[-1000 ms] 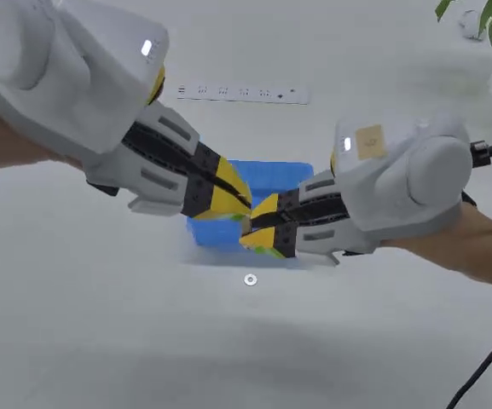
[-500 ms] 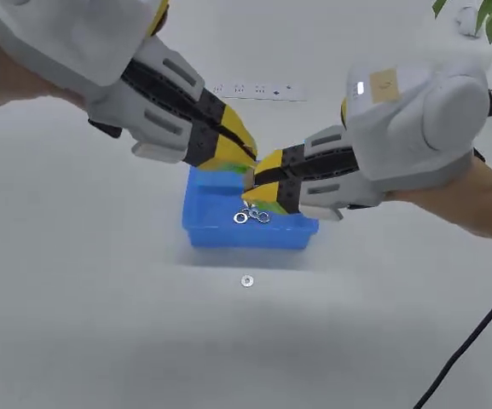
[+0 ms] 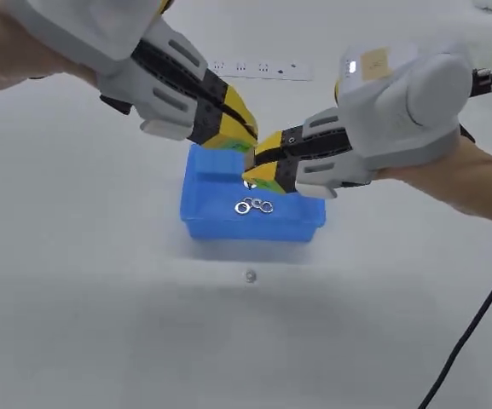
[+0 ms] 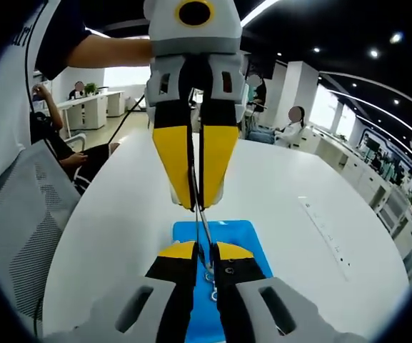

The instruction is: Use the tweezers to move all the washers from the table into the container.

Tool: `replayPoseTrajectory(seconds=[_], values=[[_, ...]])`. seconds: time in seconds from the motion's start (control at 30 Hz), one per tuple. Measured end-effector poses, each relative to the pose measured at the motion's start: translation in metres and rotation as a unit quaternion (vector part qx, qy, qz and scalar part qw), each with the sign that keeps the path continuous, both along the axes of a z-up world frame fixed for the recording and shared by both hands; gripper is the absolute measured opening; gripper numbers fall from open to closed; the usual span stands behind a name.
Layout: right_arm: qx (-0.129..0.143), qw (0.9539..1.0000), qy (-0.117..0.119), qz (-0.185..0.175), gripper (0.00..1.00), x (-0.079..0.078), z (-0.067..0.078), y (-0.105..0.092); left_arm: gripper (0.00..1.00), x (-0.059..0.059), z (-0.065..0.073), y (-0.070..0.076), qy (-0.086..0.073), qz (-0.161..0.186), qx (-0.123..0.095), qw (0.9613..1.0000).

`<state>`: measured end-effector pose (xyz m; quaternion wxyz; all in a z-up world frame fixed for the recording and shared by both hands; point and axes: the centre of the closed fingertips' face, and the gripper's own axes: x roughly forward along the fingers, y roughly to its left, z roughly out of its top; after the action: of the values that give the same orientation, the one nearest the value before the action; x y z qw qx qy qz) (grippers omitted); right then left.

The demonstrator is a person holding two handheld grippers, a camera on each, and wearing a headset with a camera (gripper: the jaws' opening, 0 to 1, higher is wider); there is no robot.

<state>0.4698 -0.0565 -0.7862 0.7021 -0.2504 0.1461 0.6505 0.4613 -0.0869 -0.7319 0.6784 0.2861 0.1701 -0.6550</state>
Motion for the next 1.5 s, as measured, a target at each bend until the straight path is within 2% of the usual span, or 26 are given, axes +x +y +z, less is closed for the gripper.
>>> replayPoseTrajectory(seconds=[0.13,0.33,0.57,0.77,0.97,1.07,1.13,1.5], values=[[-0.009,0.9999,0.012,-0.001,0.1,0.004,-0.015,0.001,0.06,0.006,-0.016,0.002,0.02,0.011,-0.005,0.9997],[-0.019,0.9995,0.026,0.002,0.1,0.005,-0.037,0.004,0.06,0.009,-0.036,0.004,0.039,0.017,-0.005,0.9991],[-0.025,0.999,0.036,-0.003,0.1,0.01,-0.049,0.001,0.06,0.015,-0.048,0.003,0.047,0.021,-0.008,0.9986],[-0.026,0.9988,0.04,-0.007,0.1,0.012,-0.053,-0.002,0.06,0.02,-0.053,0.001,0.051,0.023,-0.009,0.9984],[-0.026,0.9986,0.046,-0.01,0.11,0.011,-0.053,-0.003,0.06,0.019,-0.052,-0.001,0.048,0.021,-0.01,0.9986],[-0.027,0.9989,0.037,-0.012,0.12,0.01,-0.051,-0.003,0.06,0.018,-0.05,-0.001,0.039,0.02,-0.007,0.999],[-0.027,0.999,0.034,-0.015,0.13,0.009,-0.049,-0.003,0.06,0.016,-0.044,-0.003,0.038,0.02,-0.014,0.999],[-0.012,0.9996,0.012,-0.02,0.15,0.002,-0.024,-0.003,0.06,0.005,-0.021,-0.002,0.016,0.018,-0.015,0.9996]])
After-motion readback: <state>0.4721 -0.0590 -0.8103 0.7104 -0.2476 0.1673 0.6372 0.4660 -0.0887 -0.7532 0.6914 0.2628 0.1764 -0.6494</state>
